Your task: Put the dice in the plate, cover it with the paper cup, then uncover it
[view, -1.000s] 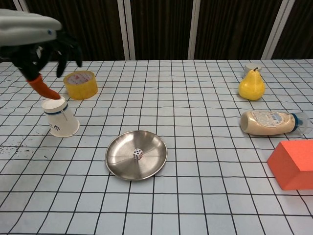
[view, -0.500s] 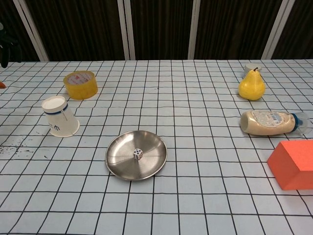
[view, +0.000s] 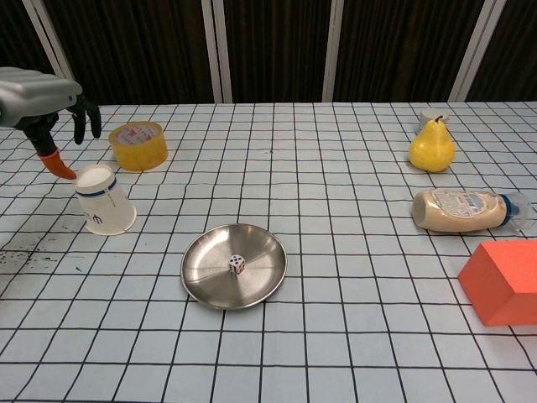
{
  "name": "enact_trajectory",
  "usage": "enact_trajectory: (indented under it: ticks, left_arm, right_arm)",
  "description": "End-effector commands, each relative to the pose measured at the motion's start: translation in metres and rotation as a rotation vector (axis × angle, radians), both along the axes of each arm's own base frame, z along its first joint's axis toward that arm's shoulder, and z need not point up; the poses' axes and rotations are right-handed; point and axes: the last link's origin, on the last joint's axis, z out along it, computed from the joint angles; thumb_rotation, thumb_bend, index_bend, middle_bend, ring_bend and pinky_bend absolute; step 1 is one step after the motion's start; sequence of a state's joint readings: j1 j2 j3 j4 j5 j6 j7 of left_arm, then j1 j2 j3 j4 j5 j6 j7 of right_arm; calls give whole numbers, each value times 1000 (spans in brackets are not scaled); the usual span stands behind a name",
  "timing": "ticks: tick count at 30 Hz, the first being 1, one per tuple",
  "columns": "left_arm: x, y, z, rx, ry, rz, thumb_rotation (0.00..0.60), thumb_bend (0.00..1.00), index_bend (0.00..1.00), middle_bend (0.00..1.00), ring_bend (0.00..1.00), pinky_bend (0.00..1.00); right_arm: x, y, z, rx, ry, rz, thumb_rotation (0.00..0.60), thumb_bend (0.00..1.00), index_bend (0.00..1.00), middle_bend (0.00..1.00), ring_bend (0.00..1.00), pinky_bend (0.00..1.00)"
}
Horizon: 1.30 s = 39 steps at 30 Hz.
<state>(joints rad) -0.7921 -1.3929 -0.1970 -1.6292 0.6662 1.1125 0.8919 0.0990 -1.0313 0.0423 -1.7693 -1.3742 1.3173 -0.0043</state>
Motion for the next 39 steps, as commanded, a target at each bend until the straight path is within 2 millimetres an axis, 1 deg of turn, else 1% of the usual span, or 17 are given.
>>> enact_trajectory:
  ticks: [1, 3, 5, 10, 15, 24, 30, 35, 39]
  left_arm:
    - [3, -1, -1, -11, 23, -1, 600, 8, 274, 288, 723, 849]
    - [4, -3, -1, -26, 23, 7, 600, 0, 253, 259, 716, 849]
    - [6, -5, -1, -39, 19, 15, 600, 0, 244, 250, 714, 850]
    - [13, -7, 3, -57, 12, 16, 600, 0, 242, 251, 714, 853]
    - [14, -10, 4, -72, 24, 18, 600, 0, 242, 255, 714, 856]
    - [6, -14, -14, -122, 57, 35, 600, 0, 246, 268, 715, 858]
    - [9, -13, -25, -126, 57, 15, 600, 9, 255, 276, 715, 862]
    - [14, -13, -35, -134, 61, -15, 600, 77, 299, 319, 715, 863]
    - [16, -13, -36, -126, 51, -22, 600, 121, 327, 353, 715, 863]
  right_arm:
    - [1, 0, -1, 2, -2, 6, 600, 144, 172, 33, 102, 0]
    - [2, 0, -1, 5, -2, 10, 600, 143, 172, 33, 102, 0]
    - [2, 0, -2, 6, -2, 10, 600, 143, 173, 33, 102, 0]
    - [1, -2, -3, 7, -4, 4, 600, 144, 174, 33, 102, 0]
    - [1, -2, -3, 8, -2, 9, 600, 144, 174, 33, 102, 0]
    - [2, 0, 0, -4, -9, 10, 600, 143, 175, 33, 102, 0]
    - [1, 0, -1, 1, -8, 7, 600, 143, 174, 33, 102, 0]
    - [1, 0, 0, -3, -9, 5, 600, 143, 174, 33, 102, 0]
    - [0, 0, 1, -1, -11, 4, 600, 144, 175, 33, 102, 0]
